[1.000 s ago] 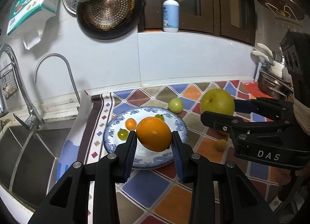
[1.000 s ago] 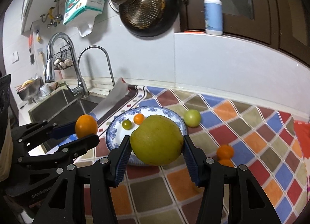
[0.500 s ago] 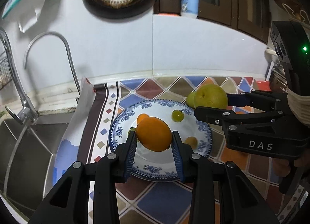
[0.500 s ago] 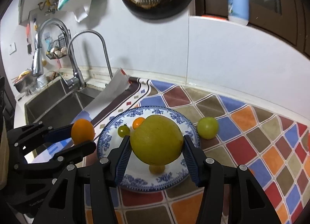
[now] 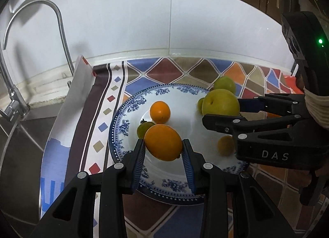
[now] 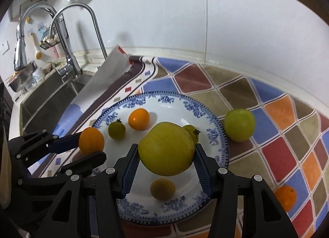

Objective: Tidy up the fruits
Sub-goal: 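Carry the orange with the left tool while the right tool carries the grapefruit over the plate, then open the left tool over the plate while the right tool releases the grapefruit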

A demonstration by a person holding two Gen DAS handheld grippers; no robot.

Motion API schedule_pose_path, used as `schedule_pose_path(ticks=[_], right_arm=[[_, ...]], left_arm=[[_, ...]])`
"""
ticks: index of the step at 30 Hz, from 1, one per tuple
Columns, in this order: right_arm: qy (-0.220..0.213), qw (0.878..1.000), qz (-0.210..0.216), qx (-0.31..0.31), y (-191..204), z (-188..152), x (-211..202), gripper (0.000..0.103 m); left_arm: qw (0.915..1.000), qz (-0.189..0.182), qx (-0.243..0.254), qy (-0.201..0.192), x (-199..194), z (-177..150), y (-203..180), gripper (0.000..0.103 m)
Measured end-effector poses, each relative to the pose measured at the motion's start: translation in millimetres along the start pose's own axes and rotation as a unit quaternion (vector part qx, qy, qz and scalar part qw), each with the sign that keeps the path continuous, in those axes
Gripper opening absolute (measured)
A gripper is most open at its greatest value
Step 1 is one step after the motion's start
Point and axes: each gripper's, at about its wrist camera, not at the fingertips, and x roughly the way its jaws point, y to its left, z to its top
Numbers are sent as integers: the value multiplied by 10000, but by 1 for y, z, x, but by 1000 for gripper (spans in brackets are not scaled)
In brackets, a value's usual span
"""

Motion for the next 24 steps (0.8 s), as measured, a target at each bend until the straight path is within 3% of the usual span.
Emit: schedule_pose_path(ticks=[12, 16, 24], right_arm=[[268, 9996, 20, 65, -2, -2, 24, 53], [313, 9995, 29, 83, -2, -2, 27, 54], [-121, 9997, -170, 95, 0, 0, -5, 59]], left_arm=[[9998, 11, -51, 199, 17, -1, 5, 36], [9999, 90, -22, 92, 11, 1, 4, 44], [9992, 272, -211, -179, -16, 5, 8, 52]])
